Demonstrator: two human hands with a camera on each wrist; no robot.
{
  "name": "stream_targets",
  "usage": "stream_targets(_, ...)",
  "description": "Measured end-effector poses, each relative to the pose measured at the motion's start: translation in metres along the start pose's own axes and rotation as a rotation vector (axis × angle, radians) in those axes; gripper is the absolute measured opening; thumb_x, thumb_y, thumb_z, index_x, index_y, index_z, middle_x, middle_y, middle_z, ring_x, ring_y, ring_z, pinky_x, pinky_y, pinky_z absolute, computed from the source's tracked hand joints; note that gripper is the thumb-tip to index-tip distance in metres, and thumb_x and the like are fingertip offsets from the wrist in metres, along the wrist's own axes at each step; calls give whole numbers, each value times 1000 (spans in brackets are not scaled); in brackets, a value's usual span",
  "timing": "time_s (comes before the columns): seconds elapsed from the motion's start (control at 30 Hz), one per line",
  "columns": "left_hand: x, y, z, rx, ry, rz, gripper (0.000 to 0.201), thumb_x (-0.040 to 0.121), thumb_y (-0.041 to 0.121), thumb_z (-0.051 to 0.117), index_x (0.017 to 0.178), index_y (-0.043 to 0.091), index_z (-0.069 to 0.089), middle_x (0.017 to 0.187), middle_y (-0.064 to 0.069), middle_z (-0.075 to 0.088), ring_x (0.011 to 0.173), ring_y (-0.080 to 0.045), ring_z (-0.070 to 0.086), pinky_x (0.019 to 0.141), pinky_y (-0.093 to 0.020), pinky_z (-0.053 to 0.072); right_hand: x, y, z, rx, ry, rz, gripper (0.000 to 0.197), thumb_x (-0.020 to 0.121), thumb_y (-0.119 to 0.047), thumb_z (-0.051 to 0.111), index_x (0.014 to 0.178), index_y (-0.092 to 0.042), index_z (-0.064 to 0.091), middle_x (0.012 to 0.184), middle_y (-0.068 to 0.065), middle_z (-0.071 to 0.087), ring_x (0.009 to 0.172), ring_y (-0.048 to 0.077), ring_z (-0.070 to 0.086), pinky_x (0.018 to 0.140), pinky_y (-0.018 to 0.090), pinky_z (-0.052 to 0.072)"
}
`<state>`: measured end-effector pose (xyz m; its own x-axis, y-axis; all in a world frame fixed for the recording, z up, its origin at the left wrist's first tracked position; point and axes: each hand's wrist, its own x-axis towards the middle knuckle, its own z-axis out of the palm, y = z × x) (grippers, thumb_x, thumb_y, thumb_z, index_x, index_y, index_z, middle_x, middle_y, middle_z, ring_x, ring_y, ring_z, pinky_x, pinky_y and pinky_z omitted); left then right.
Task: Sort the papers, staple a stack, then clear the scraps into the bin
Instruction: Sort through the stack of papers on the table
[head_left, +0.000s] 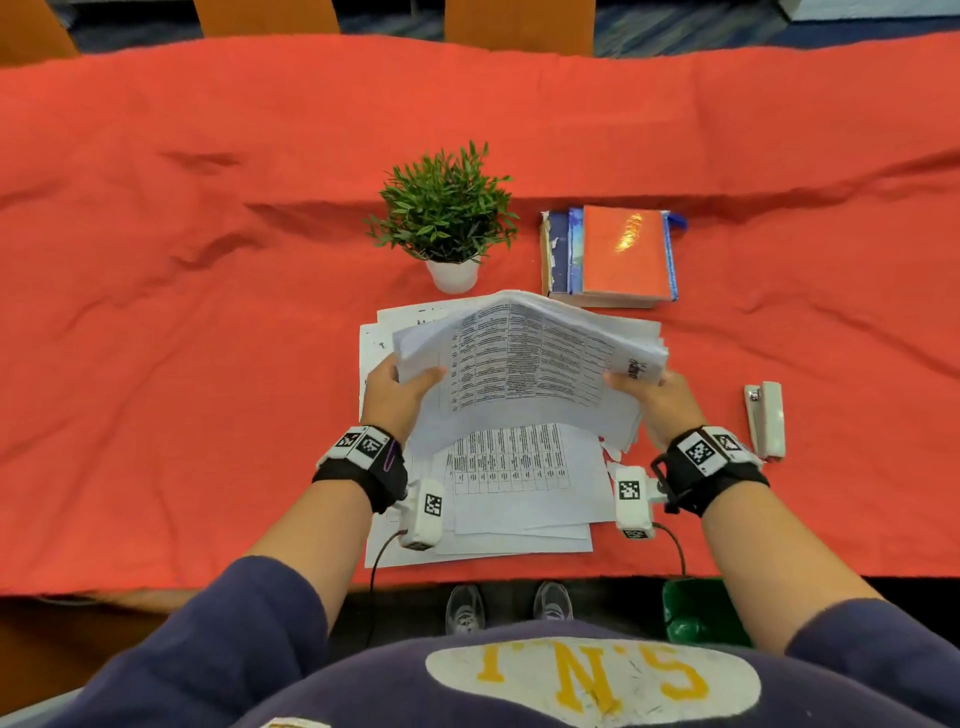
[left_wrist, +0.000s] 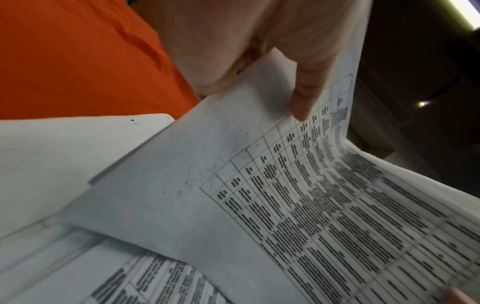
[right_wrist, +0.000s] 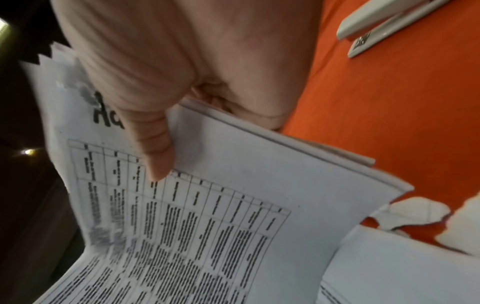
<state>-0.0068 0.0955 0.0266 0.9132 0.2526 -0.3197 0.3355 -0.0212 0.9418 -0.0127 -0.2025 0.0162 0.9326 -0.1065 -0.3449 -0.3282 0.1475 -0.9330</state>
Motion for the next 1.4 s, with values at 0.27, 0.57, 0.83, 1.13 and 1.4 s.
stream_targets(0.27, -1, 13, -11, -85, 29, 131, 28, 79, 0, 71, 93, 21, 61, 90, 1, 66, 78, -11, 62, 69, -26, 51, 2, -12, -12, -73, 35, -70, 33, 72, 3, 74, 103, -9, 70, 104, 8, 73, 97, 23, 69, 92, 41, 52)
stream_targets(0.57, 0, 20, 2, -35, 96, 185, 34, 89, 43, 61, 74, 12, 59, 71, 2, 58, 67, -14, 52, 67, -27, 41, -1, -25, 0, -54, 41, -112, 54, 61, -45, 84, 100, -10, 70, 102, 10, 72, 91, 21, 67, 86, 42, 50)
stream_targets(0.83, 2, 17, -1, -56, 93, 197, 36, 91, 37, 58, 71, 7, 56, 65, -2, 46, 63, -15, 41, 60, -28, 29, 4, -25, 3, 16, 195, -104, 25, 85, -43, 61, 71, -23, 54, 63, -4, 58, 59, 14, 53, 64, 30, 41)
stream_targets(1.13, 8, 12, -4, -62, 99, 141, 33, 84, 48, 57, 65, 22, 61, 68, 4, 55, 68, -16, 47, 68, -32, 33, 1, -26, 3, 17, 205, -109, 19, 87, -35, 58, 75, -21, 60, 63, -5, 58, 54, 11, 52, 57, 27, 39)
stream_targets(1.4, 6, 10, -7, -113, -52, 177, 40, 62, 47, 78, 90, 23, 62, 88, 5, 68, 71, 0, 65, 62, -17, 51, -9, -7, -13, -94, 49, -181, 73, 56, -73, 71, 109, -25, 58, 104, -2, 68, 94, 10, 65, 79, 30, 52)
